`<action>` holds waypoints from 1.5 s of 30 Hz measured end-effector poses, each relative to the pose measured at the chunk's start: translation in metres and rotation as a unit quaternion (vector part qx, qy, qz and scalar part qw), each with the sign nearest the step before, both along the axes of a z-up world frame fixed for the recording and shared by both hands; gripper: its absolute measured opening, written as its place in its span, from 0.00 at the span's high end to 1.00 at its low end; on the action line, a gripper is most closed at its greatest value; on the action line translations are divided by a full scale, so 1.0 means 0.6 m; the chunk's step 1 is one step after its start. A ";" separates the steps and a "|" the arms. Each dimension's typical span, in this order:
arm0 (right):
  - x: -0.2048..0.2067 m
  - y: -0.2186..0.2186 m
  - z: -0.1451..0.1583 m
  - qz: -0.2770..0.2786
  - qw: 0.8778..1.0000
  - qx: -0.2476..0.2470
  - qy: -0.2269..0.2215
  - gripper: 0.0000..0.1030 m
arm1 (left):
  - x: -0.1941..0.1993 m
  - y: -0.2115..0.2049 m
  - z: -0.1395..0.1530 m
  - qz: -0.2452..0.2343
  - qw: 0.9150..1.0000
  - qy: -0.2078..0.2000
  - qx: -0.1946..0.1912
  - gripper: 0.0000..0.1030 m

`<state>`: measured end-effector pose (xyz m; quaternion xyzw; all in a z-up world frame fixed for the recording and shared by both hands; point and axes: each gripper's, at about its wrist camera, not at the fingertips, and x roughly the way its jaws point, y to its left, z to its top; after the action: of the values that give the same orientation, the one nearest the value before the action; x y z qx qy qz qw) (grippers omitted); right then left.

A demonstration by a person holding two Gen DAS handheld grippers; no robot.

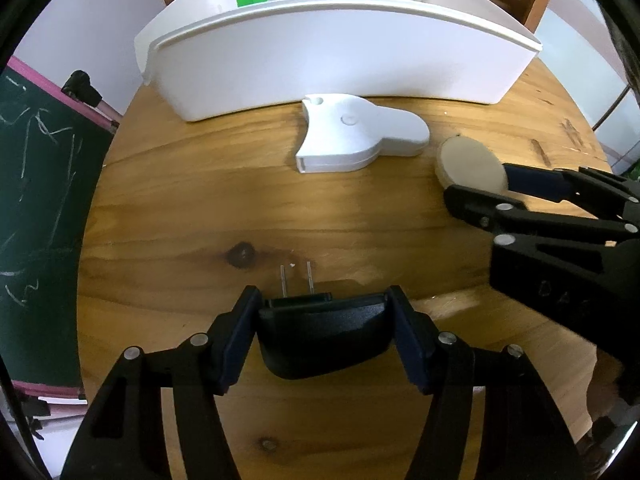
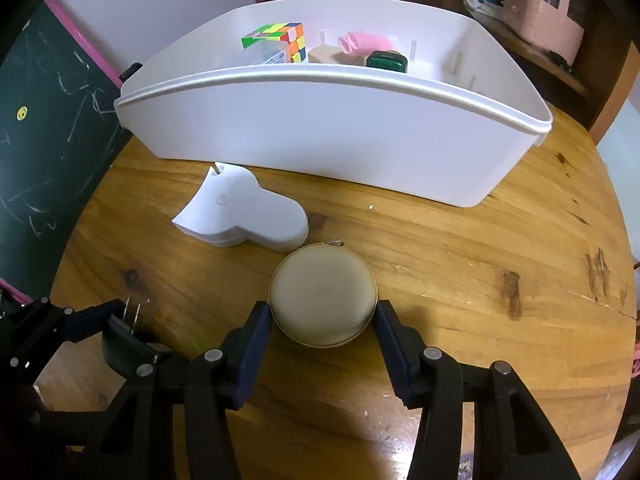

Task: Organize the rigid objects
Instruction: 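Grasp the black plug charger with the left tool while the right tool grasps the beige round case, then lift the black charger and beige round case toward the white bin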

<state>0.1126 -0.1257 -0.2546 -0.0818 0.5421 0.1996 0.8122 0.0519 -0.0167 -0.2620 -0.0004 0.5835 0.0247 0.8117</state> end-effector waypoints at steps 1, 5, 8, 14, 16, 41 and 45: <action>-0.001 -0.001 0.002 -0.001 1.000 0.001 -0.001 0.48 | -0.001 0.002 0.001 0.002 1.000 0.000 0.000 0.35; -0.004 -0.008 0.011 -0.003 1.000 0.005 -0.003 0.48 | -0.002 0.011 0.014 0.008 1.000 -0.006 -0.002 0.35; -0.006 -0.012 0.022 -0.007 1.000 0.012 -0.004 0.48 | -0.001 0.018 0.032 0.011 1.000 -0.014 -0.004 0.35; -0.010 -0.023 0.052 -0.014 0.999 0.027 -0.011 0.48 | 0.005 0.035 0.083 0.018 0.999 -0.034 -0.007 0.35; -0.011 -0.028 0.063 -0.017 0.999 0.032 -0.013 0.48 | 0.009 0.043 0.104 0.019 0.999 -0.042 -0.008 0.35; -0.006 -0.102 0.226 -0.070 0.992 0.081 -0.070 0.49 | 0.084 0.116 0.320 0.033 0.991 -0.129 -0.014 0.35; 0.012 -0.109 0.259 -0.077 0.990 0.083 -0.088 0.49 | 0.111 0.131 0.348 0.032 0.990 -0.139 -0.016 0.35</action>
<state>0.1196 -0.1910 -0.0992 0.0106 0.4550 0.1728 0.8735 0.1183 0.0616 -0.0534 -0.0356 0.4646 0.0410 0.8838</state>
